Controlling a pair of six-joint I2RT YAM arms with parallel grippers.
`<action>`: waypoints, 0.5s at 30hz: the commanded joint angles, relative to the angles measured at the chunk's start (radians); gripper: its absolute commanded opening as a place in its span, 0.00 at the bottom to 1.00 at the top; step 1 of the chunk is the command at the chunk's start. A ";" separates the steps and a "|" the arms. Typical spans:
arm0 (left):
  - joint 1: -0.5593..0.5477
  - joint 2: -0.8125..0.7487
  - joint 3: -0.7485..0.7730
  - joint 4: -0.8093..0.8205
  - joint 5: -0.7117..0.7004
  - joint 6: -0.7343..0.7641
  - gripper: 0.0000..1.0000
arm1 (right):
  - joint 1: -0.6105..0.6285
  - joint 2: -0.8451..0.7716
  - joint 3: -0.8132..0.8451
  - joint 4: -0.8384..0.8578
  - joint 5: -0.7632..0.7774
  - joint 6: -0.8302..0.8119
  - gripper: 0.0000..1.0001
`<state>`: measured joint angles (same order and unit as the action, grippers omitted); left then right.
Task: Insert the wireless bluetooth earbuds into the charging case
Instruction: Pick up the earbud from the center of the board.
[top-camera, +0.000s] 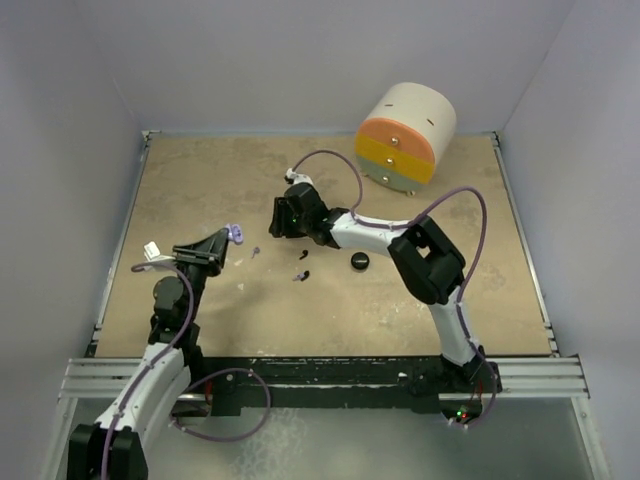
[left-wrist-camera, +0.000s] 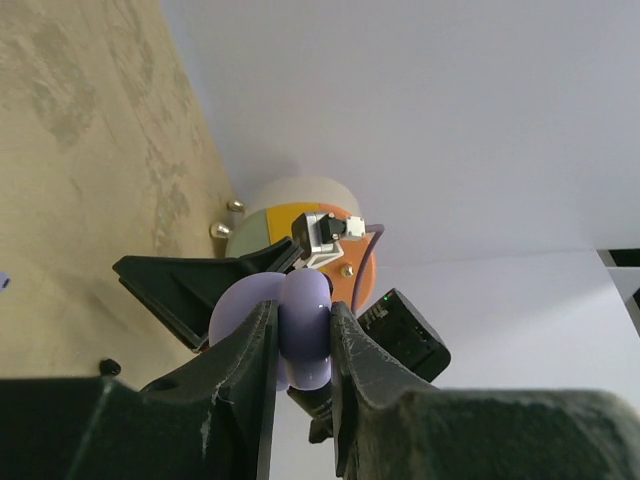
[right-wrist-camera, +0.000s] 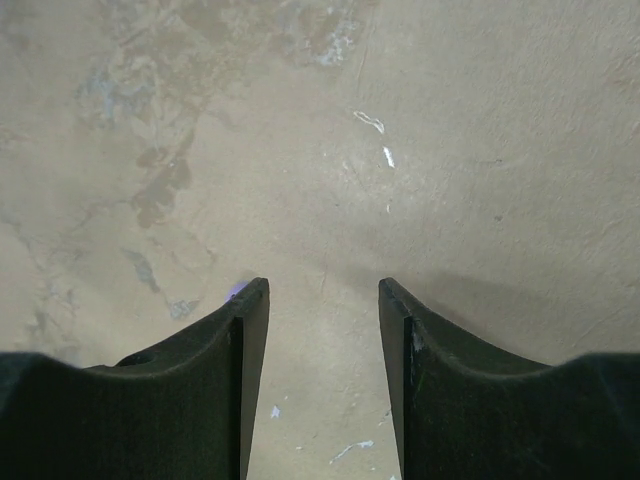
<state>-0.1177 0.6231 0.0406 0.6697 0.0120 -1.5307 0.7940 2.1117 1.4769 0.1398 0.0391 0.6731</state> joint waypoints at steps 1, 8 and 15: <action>0.009 -0.115 -0.005 -0.220 -0.096 0.015 0.00 | 0.034 0.011 0.109 -0.083 0.116 -0.023 0.50; 0.009 -0.297 0.028 -0.435 -0.163 0.046 0.00 | 0.100 0.076 0.189 -0.150 0.185 0.002 0.50; 0.008 -0.465 0.087 -0.683 -0.245 0.056 0.00 | 0.157 0.143 0.297 -0.245 0.245 0.039 0.51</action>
<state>-0.1177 0.2440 0.0563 0.1696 -0.1501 -1.4868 0.9207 2.2398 1.7107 -0.0299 0.2161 0.6823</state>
